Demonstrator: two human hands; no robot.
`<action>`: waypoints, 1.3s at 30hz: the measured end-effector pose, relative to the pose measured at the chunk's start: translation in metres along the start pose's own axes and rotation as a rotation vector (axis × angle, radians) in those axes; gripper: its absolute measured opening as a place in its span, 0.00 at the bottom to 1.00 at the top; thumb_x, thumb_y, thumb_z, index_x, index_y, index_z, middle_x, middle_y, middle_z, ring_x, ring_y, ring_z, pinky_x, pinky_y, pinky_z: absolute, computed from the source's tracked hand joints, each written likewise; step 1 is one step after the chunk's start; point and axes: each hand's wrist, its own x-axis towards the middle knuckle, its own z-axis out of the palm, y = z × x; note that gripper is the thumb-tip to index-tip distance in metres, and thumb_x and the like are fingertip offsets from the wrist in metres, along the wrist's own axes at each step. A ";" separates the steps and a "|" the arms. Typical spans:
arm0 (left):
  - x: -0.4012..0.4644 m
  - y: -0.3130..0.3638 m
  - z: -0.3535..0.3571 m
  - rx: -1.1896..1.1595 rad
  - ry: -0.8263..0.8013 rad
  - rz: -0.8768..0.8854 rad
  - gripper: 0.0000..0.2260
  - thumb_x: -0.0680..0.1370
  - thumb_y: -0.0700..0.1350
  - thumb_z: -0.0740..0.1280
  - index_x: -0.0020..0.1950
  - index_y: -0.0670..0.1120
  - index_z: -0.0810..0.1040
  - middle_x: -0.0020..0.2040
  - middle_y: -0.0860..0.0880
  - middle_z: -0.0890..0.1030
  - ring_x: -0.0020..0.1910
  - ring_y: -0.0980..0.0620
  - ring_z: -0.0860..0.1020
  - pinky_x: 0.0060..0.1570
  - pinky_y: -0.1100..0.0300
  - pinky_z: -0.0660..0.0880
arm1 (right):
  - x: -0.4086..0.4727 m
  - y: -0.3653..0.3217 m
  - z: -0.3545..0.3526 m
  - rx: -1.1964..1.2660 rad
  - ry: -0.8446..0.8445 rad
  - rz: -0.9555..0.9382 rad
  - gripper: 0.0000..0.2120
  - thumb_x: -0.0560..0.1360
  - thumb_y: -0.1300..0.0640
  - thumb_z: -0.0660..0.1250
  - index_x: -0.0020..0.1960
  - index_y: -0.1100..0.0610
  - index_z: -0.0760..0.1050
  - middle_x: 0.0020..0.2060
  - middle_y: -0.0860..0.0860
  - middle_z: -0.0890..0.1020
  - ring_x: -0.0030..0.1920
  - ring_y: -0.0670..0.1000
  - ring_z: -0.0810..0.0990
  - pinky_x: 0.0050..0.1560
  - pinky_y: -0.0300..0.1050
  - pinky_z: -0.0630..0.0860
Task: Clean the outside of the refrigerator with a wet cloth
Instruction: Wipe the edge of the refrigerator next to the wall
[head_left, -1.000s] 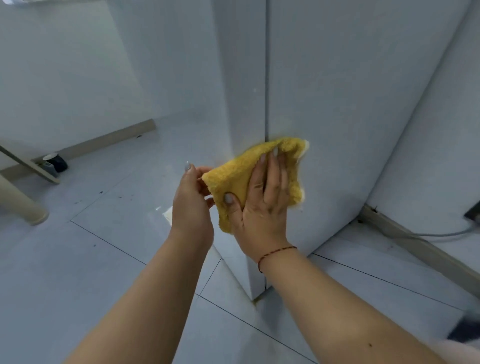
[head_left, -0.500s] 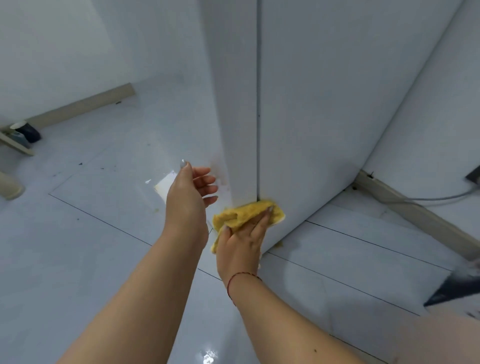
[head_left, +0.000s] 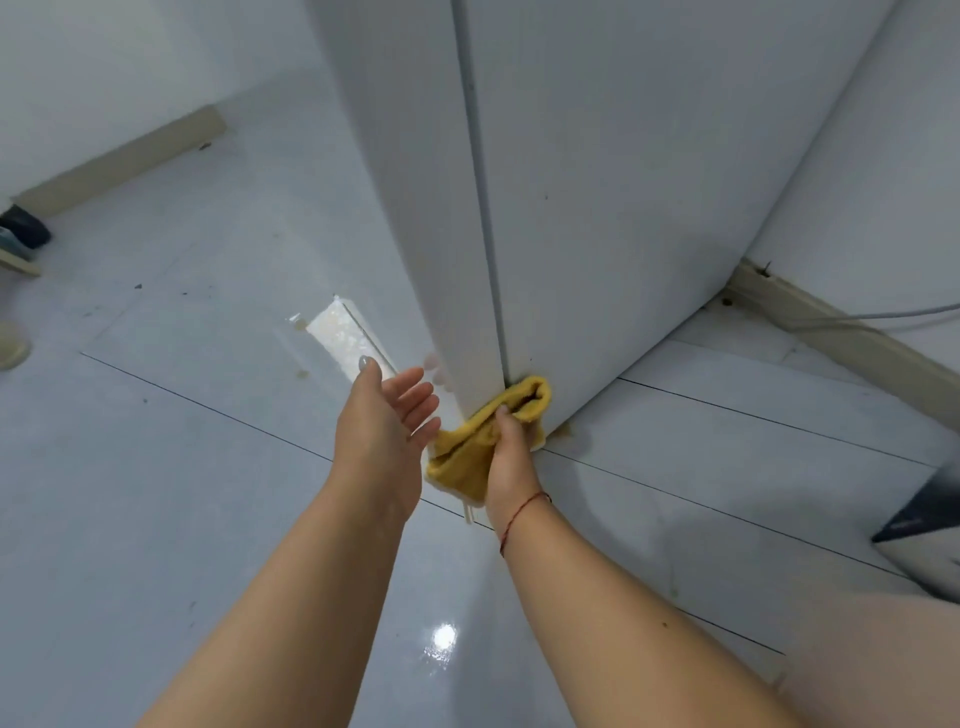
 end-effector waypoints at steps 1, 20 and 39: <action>0.000 -0.003 0.001 -0.006 -0.006 -0.015 0.25 0.83 0.59 0.51 0.59 0.41 0.78 0.56 0.43 0.81 0.57 0.47 0.79 0.57 0.53 0.74 | 0.006 0.000 -0.002 0.013 0.034 0.023 0.24 0.78 0.41 0.58 0.72 0.46 0.62 0.64 0.51 0.75 0.61 0.54 0.75 0.64 0.56 0.69; 0.003 -0.023 0.001 -0.126 -0.052 -0.057 0.25 0.83 0.59 0.50 0.62 0.43 0.78 0.61 0.44 0.81 0.63 0.47 0.77 0.68 0.50 0.68 | 0.108 0.043 -0.035 0.270 0.154 0.371 0.44 0.63 0.23 0.49 0.67 0.51 0.71 0.62 0.57 0.77 0.62 0.62 0.74 0.57 0.76 0.64; -0.027 0.009 0.001 -0.047 0.041 0.008 0.24 0.83 0.55 0.52 0.55 0.39 0.81 0.53 0.42 0.83 0.51 0.46 0.81 0.51 0.52 0.77 | -0.039 -0.079 0.046 0.378 -0.055 0.149 0.22 0.75 0.36 0.59 0.42 0.56 0.74 0.32 0.52 0.77 0.36 0.53 0.77 0.45 0.46 0.75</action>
